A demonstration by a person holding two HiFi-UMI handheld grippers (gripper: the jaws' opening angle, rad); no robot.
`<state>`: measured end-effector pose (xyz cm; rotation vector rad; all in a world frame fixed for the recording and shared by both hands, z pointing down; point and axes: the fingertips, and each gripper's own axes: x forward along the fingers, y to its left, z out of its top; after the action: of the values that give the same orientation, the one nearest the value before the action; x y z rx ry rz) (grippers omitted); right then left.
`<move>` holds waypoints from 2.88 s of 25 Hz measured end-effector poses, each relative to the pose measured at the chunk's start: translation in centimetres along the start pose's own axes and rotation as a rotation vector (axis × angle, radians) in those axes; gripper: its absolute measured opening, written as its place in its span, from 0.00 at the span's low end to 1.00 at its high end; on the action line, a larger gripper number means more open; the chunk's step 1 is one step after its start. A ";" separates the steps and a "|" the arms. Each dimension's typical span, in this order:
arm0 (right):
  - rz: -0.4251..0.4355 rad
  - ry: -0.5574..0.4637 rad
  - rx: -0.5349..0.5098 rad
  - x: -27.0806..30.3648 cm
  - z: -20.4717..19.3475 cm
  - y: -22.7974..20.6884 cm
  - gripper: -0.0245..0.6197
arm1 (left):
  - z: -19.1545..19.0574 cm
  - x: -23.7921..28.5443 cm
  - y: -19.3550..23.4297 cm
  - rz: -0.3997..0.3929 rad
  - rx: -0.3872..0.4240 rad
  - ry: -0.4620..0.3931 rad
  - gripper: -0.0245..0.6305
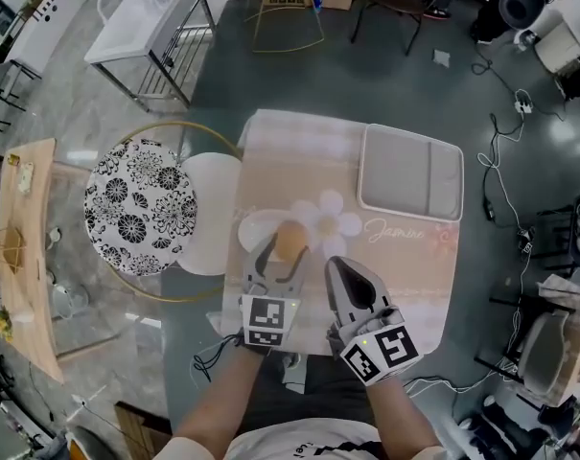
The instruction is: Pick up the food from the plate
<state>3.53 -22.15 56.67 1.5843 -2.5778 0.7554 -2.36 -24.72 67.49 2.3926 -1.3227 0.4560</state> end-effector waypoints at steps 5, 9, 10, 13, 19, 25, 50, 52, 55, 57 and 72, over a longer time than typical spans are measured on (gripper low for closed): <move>-0.010 -0.011 0.007 -0.4 -0.5 -1.0 0.06 | -2.1 2.1 0.4 0.037 0.020 0.020 0.50; -0.027 -0.011 0.013 -0.8 -1.1 -2.1 0.06 | -3.7 3.6 1.0 0.065 0.023 0.044 0.55; -0.031 -0.010 0.014 -1.0 -1.2 -2.4 0.06 | -3.9 4.0 1.1 0.067 0.021 0.048 0.55; -0.041 -0.005 0.017 -1.3 -1.7 -3.0 0.06 | -4.5 4.9 1.0 0.074 0.012 0.056 0.56; -0.051 -0.003 0.020 -1.6 -2.3 -3.6 0.06 | -6.0 6.0 1.3 0.116 0.013 0.078 0.57; -0.056 -0.006 0.021 -1.9 -2.4 -3.8 0.06 | -6.6 6.4 1.8 0.137 0.032 0.098 0.57; -0.017 -0.022 -0.018 -3.5 3.9 1.5 0.06 | 3.3 -1.4 -0.4 0.088 0.038 0.064 0.57; -0.014 -0.029 -0.025 -3.6 4.7 2.1 0.06 | 4.8 -2.5 -0.5 0.086 0.044 0.053 0.57; -0.006 -0.048 -0.040 -3.7 6.3 3.0 0.06 | 7.2 -4.0 -0.8 0.085 0.048 0.033 0.57; -0.002 -0.057 -0.050 -3.8 7.3 3.6 0.06 | 8.7 -5.1 -1.1 0.083 0.049 0.020 0.57; 0.031 -0.137 -0.137 -4.3 14.5 7.6 0.06 | 17.4 -11.9 -4.1 0.033 0.079 -0.053 0.57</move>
<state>2.49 -21.73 39.77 1.6117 -2.6879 0.4749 -3.11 -22.01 46.16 2.4663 -1.3932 0.4657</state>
